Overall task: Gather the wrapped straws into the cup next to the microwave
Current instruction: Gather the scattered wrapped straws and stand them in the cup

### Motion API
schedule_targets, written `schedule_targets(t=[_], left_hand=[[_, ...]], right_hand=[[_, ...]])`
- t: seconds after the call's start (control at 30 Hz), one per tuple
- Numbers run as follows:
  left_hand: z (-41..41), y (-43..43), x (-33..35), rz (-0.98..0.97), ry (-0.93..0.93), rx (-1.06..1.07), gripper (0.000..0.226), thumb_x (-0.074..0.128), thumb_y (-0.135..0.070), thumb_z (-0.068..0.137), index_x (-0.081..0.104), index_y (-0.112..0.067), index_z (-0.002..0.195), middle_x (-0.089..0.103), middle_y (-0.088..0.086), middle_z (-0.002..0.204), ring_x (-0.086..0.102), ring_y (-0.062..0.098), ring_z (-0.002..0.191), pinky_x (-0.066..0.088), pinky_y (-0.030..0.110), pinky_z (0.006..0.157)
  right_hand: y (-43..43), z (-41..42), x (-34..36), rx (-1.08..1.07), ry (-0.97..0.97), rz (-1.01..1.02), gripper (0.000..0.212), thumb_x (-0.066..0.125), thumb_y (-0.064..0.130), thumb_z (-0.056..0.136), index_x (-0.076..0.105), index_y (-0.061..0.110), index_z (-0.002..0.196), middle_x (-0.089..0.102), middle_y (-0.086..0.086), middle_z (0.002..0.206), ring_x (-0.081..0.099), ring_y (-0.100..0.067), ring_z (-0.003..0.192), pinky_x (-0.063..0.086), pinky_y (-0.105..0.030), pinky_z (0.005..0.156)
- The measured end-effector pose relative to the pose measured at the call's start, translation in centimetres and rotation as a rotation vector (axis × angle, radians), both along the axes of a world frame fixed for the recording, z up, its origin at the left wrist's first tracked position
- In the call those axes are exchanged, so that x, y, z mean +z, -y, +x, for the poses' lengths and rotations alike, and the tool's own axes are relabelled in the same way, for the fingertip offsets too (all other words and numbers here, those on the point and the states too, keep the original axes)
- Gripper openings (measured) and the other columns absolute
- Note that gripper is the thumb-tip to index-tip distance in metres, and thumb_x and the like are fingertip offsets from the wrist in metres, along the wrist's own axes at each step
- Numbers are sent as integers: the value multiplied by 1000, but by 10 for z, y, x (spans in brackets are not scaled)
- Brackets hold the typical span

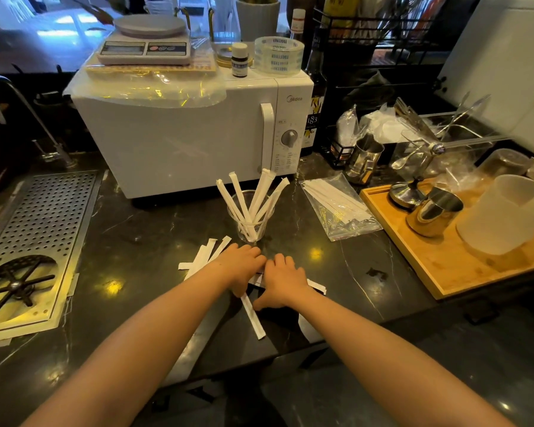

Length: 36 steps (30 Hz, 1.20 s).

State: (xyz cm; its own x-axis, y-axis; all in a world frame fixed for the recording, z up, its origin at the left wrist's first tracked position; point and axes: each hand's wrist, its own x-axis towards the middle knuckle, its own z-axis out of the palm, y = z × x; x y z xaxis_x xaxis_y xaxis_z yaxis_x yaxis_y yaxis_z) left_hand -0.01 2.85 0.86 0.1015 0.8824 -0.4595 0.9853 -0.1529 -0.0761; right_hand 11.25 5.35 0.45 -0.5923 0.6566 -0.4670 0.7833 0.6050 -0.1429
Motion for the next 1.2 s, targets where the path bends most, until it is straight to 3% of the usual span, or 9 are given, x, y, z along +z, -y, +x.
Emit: schedule_targets(t=[0.13, 0.27, 0.6, 0.8, 1.2], left_hand=[[-3, -3, -1, 34, 12, -20, 70, 73, -28, 71, 38, -16, 131, 42, 8, 133, 41, 25, 122, 37, 37, 101], [-4, -4, -3, 36, 25, -9, 70, 74, -33, 70, 40, -15, 129, 44, 8, 131, 42, 25, 121, 38, 37, 99], [2, -10, -3, 101, -5, -6, 47, 63, -23, 79, 46, -11, 122, 50, 11, 127, 45, 27, 120, 37, 39, 98], [8, -12, -5, 90, -26, -6, 36, 57, -15, 82, 53, -8, 116, 59, 13, 121, 55, 31, 112, 44, 40, 92], [15, 0, -12, 106, 169, 151, 27, 47, -19, 87, 53, -9, 110, 61, 14, 118, 57, 32, 107, 44, 40, 87]], right_hand=[[0, 1, -1, -41, -49, -5, 80, 64, 55, 73, 38, 10, 133, 37, -13, 138, 33, -31, 130, 34, -46, 105], [5, -1, -4, -50, -64, 10, 90, 63, 64, 68, 36, 9, 134, 38, -13, 137, 33, -31, 130, 33, -47, 106], [-5, 4, 3, -33, -72, 2, 58, 64, 28, 82, 40, 5, 130, 41, -16, 134, 38, -33, 126, 40, -43, 100], [-9, 6, 6, 34, -48, 22, 38, 54, 9, 88, 47, 0, 125, 51, -20, 130, 47, -35, 121, 44, -43, 96], [-5, 19, 7, 79, 7, 45, 31, 40, 10, 93, 41, 1, 123, 54, -20, 130, 53, -38, 117, 44, -45, 91]])
